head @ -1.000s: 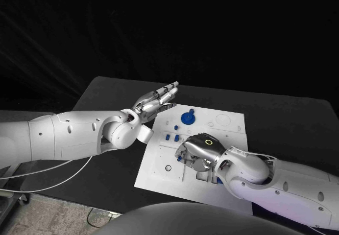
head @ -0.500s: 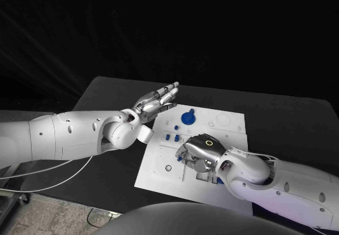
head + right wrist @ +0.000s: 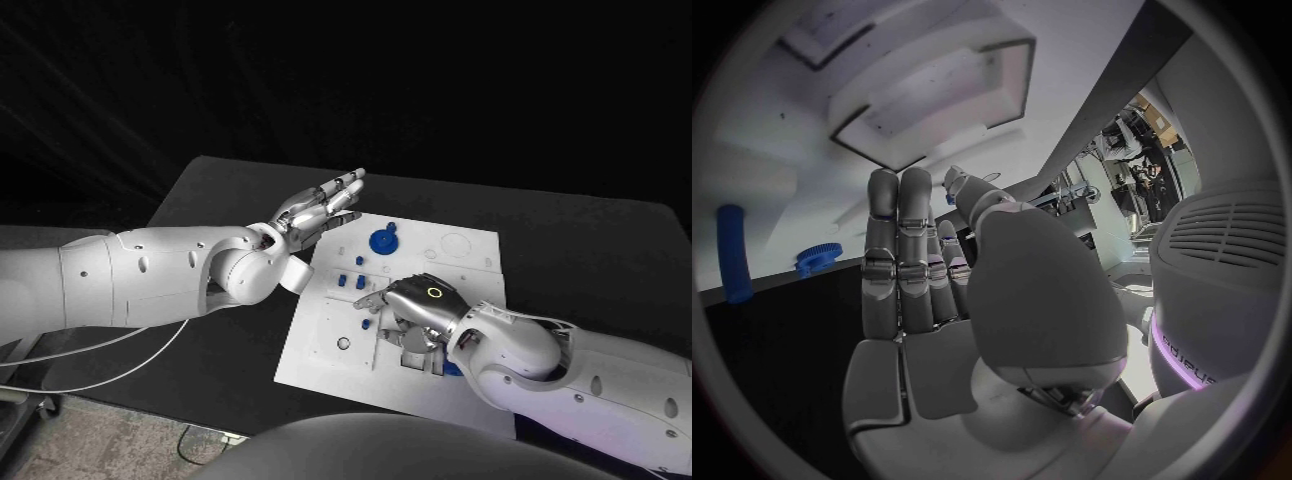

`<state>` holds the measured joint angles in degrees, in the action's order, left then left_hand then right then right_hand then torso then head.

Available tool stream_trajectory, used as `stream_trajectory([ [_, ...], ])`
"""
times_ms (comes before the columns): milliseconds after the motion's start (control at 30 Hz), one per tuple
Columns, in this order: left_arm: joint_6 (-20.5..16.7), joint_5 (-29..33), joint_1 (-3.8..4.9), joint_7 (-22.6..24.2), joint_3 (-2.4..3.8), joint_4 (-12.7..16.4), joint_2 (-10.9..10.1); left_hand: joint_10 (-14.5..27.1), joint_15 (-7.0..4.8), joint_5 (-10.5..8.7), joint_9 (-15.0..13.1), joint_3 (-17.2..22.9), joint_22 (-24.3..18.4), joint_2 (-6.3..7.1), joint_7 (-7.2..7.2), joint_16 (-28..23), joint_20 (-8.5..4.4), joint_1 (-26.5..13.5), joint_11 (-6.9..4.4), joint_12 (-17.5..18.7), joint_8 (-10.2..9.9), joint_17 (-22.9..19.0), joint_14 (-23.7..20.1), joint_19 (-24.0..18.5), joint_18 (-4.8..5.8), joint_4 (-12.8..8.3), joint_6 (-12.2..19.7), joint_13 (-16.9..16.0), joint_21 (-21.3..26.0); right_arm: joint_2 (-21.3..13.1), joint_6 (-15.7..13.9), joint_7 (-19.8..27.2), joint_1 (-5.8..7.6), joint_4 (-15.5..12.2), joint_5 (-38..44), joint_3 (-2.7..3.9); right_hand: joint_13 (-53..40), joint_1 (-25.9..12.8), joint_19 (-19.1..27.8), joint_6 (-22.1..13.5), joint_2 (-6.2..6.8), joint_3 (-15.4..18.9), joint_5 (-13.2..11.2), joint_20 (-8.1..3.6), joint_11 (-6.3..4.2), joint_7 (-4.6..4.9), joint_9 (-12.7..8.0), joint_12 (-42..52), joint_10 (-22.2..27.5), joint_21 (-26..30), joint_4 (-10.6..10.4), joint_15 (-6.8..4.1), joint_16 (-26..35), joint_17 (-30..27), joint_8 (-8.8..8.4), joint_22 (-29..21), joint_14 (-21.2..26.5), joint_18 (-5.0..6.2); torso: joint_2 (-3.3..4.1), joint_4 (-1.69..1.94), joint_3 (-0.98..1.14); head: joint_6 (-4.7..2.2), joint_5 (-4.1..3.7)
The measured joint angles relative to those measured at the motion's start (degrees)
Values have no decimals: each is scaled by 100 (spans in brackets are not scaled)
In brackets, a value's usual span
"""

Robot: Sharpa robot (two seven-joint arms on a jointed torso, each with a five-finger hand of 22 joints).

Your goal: Assemble the parts on the task board

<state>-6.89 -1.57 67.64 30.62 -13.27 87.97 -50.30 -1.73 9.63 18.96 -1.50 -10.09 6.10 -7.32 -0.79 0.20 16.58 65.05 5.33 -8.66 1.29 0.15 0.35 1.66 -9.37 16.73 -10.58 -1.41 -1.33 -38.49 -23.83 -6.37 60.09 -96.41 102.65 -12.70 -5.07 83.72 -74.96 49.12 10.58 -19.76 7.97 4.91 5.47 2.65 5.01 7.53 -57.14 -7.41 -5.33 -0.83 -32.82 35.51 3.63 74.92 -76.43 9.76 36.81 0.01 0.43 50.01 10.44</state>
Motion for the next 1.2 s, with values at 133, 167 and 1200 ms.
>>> stream_trajectory([
  [133, 2, 0, -1, -3, 0, -5, -4, 0, 0, 0, 0, -16, 0, 0, 18, 0, 0, 0, 0, 0, 0, 0, 0, 0, 0, -16, -18, 0, 0, -210, -121, -5, 133, -179, -27, -1, -42, -10, 0, 117, -10, 79, -14, 0, 21, 117, 5, 127, 38, 26, -79, 0, -52, 18, 77, 3, 0, 0, -1, 1, -2, 0, -7],
  [167, 2, 0, -1, -3, 0, -9, -4, 0, 0, 1, 0, -16, 0, 0, 18, 0, 0, 0, 0, 0, 0, 0, 0, 0, 0, -16, -18, 0, 0, -282, -148, -13, 208, -254, -44, 3, -56, -35, 0, 155, -35, 102, -45, 0, 21, 154, 11, 169, 38, 26, -102, 0, -85, 21, 102, 3, 0, 0, 0, 1, -2, 0, -10],
  [1200, 13, -9, -10, -43, 0, -8, 3, 0, 20, 134, -5, -47, -20, -52, 37, 0, 0, 53, 0, -33, 22, -1, 20, 0, 0, -16, -38, 0, 0, -1519, 610, -761, 855, -644, -520, 9, -194, -456, -304, 413, -79, 598, -475, 92, 10, 490, 6, 732, 395, 154, -727, 103, -341, 2, 111, -27, -169, -1, 2, -1, 3, 0, -269],
])
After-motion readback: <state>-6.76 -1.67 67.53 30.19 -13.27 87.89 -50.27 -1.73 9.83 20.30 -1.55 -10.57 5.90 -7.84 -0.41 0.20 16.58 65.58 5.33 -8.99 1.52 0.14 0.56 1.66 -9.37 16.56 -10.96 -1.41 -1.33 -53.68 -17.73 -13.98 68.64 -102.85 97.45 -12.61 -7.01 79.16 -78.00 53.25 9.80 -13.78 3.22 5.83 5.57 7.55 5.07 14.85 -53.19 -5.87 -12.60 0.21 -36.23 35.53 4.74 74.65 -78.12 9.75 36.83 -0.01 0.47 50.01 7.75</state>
